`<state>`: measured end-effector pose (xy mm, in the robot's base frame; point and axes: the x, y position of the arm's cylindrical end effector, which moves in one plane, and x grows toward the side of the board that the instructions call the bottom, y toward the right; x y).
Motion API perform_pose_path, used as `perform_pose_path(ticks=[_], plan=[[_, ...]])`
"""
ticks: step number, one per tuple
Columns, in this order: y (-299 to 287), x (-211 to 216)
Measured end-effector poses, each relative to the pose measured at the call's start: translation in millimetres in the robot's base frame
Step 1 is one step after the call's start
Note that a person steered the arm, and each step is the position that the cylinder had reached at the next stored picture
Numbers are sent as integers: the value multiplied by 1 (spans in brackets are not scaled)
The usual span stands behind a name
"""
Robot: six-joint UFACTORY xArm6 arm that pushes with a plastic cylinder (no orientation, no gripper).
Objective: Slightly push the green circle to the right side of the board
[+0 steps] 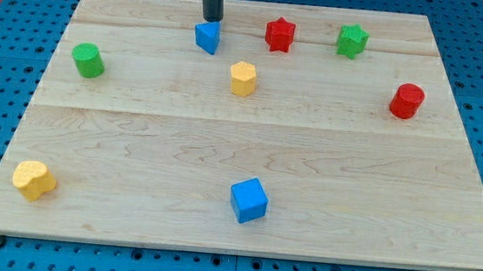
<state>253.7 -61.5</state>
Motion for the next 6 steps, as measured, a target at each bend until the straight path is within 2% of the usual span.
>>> perform_pose_path(ticks=[1, 2, 3, 4, 5, 6], plan=[[0, 19], [-58, -27], [-169, 1], [-241, 69], [-206, 106], [-129, 106]])
